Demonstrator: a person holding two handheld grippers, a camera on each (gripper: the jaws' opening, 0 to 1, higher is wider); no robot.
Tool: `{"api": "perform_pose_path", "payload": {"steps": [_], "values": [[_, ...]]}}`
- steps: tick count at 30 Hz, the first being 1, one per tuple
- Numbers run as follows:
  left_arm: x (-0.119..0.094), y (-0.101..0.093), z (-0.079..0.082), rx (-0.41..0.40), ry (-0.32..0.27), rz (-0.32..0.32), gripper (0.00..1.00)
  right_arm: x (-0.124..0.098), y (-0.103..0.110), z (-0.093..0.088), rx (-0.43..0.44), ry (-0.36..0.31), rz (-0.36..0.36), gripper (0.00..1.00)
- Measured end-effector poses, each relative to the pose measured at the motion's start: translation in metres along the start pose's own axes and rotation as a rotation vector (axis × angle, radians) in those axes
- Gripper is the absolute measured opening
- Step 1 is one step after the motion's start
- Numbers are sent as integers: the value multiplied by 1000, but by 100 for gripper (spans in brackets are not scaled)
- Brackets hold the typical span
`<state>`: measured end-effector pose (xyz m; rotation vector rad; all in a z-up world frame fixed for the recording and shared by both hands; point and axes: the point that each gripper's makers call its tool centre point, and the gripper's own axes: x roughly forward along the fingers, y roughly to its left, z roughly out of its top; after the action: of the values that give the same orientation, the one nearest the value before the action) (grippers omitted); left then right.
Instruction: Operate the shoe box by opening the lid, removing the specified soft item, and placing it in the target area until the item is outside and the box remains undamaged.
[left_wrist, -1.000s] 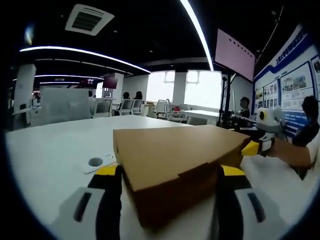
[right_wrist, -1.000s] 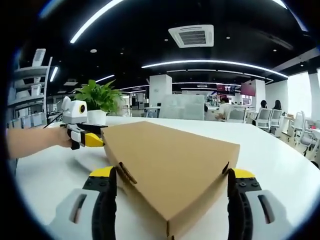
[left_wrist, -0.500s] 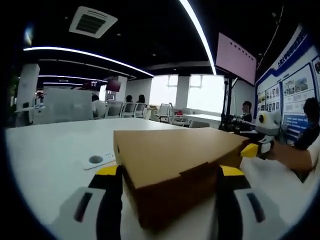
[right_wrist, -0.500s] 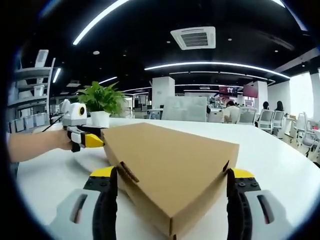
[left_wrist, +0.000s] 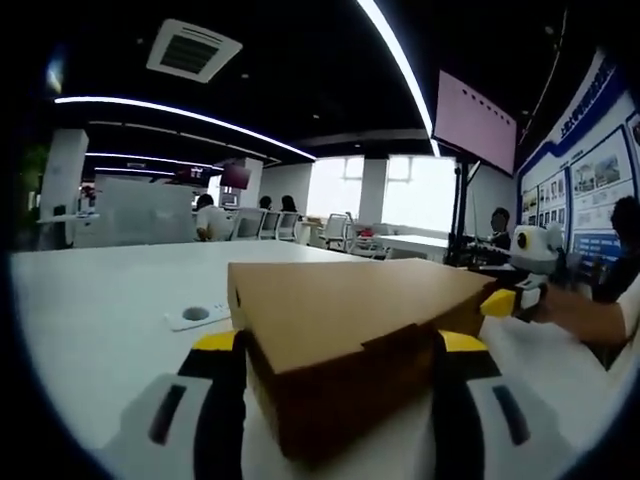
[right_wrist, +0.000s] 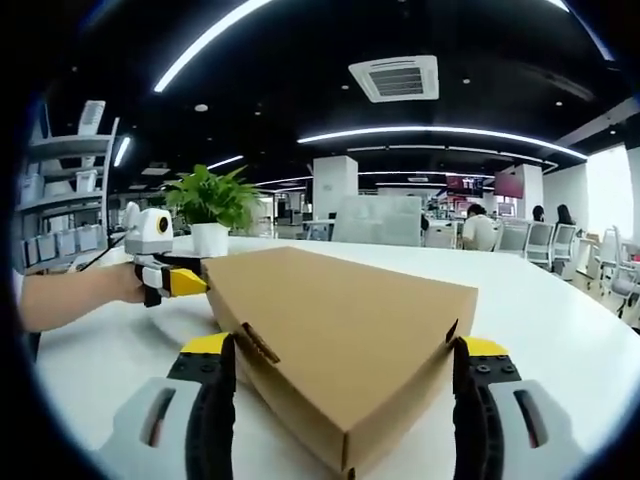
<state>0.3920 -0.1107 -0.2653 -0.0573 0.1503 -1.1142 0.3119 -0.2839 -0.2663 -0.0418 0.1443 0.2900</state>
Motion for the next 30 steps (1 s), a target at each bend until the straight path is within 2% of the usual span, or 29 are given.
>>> {"api": "perform_pose_path", "payload": {"steps": [8, 22, 30], "values": [[-6, -5, -1, -3, -24, 28, 77, -2, 2, -1, -2, 1, 29, 92], [-11, -12, -2, 1, -24, 44, 76, -5, 3, -1, -4, -3, 53, 91], [-20, -26, -6, 9, -19, 42, 73, -9, 6, -2, -3, -4, 72, 91]]}}
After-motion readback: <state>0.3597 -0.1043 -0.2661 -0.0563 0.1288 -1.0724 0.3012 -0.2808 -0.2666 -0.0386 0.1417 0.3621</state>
